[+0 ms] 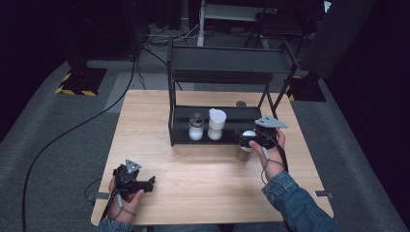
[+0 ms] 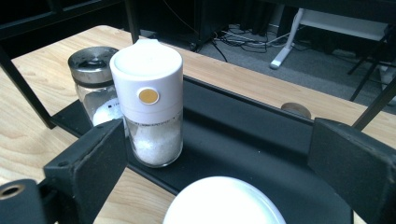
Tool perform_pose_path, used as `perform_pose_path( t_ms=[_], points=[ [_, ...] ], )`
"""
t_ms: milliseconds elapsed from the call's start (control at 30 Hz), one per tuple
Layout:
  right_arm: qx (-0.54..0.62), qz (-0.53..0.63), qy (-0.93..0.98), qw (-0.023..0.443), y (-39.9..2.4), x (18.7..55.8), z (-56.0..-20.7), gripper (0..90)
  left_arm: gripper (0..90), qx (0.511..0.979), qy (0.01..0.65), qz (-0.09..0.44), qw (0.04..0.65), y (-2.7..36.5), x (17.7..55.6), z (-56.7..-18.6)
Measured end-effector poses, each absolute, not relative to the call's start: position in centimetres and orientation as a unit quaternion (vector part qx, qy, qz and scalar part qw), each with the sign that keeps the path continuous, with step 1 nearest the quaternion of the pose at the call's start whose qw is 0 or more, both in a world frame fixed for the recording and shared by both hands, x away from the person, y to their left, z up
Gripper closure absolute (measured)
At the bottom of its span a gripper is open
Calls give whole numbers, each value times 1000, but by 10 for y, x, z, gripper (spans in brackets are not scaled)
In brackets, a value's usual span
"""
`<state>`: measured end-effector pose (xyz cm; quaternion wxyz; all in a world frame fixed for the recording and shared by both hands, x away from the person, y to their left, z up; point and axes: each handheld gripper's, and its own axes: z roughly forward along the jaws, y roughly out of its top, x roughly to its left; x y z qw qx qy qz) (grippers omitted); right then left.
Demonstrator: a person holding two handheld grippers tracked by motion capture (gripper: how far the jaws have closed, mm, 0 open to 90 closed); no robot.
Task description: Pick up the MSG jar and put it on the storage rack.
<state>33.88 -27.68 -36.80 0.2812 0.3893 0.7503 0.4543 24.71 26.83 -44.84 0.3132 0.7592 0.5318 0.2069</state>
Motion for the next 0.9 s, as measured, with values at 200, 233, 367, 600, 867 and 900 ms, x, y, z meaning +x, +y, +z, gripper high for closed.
perform_pose_path(
  t_ms=[200, 233, 367, 600, 867, 900],
  points=[
    [382, 455, 755, 278, -284, 338, -371, 44, 11, 759, 532, 207, 313, 268, 247, -448],
    [382, 455, 755, 277, -285, 338, -372, 43, 11, 759, 532, 207, 313, 268, 247, -448],
    [380, 457, 756, 274, -289, 338, -377, 44, 11, 759, 532, 206, 313, 268, 247, -448],
    [376, 456, 760, 271, -294, 336, -385, 44, 11, 759, 532, 207, 313, 268, 247, -448],
    [373, 454, 765, 265, -298, 335, -396, 50, 11, 759, 532, 207, 313, 268, 247, -448],
    [374, 454, 765, 263, -299, 335, -397, 53, 11, 759, 532, 207, 313, 268, 247, -448]
  ],
)
